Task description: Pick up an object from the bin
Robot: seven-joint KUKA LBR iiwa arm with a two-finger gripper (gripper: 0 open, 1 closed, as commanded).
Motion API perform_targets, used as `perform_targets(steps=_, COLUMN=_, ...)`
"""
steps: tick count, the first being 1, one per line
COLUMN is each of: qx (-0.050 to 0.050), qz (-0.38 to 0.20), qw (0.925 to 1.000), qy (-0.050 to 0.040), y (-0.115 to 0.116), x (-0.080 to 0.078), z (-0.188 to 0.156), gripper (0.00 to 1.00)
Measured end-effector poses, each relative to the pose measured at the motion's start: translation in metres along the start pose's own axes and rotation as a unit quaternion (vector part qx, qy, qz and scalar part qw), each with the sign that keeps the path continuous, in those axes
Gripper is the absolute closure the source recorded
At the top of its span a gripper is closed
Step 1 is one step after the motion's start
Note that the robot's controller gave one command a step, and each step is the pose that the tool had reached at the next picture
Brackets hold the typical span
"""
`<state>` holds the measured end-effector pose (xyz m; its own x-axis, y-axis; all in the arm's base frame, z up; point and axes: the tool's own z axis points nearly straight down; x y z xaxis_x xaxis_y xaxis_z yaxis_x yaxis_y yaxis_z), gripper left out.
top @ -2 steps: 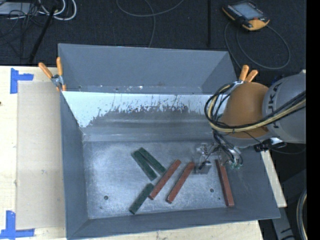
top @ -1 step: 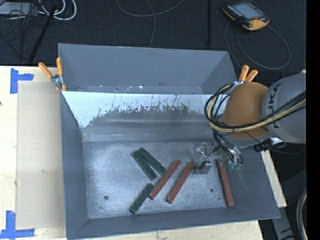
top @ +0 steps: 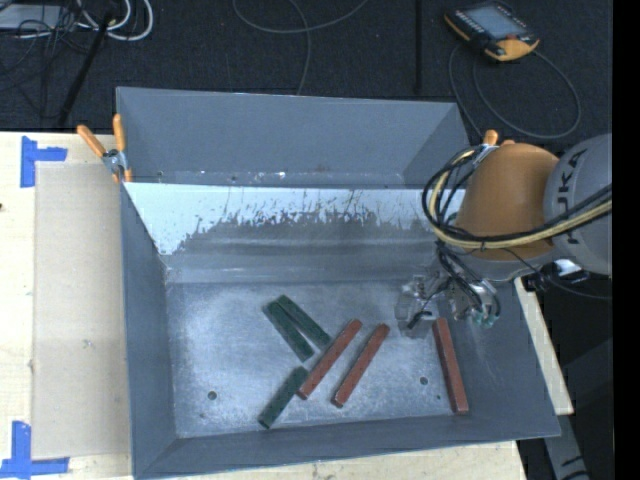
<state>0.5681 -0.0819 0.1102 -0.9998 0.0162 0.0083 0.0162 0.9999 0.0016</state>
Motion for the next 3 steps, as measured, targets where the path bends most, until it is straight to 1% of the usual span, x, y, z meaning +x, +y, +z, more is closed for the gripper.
perform_targets(steps=1, qx=0.001, qz=-0.019, qw=0.9998, qy=-0.0041, y=0.009, x=0.034, z=0.034, gripper=0.0)
perform_targets(steps=2, qx=0.0, qz=-0.022, qw=0.9998, qy=-0.0024, y=0.011, x=0.04, z=0.042, gripper=0.0)
perform_targets(steps=3, qx=0.002, qz=-0.043, qw=0.9991, qy=-0.0039, y=0.062, x=0.035, z=0.027, gripper=0.0)
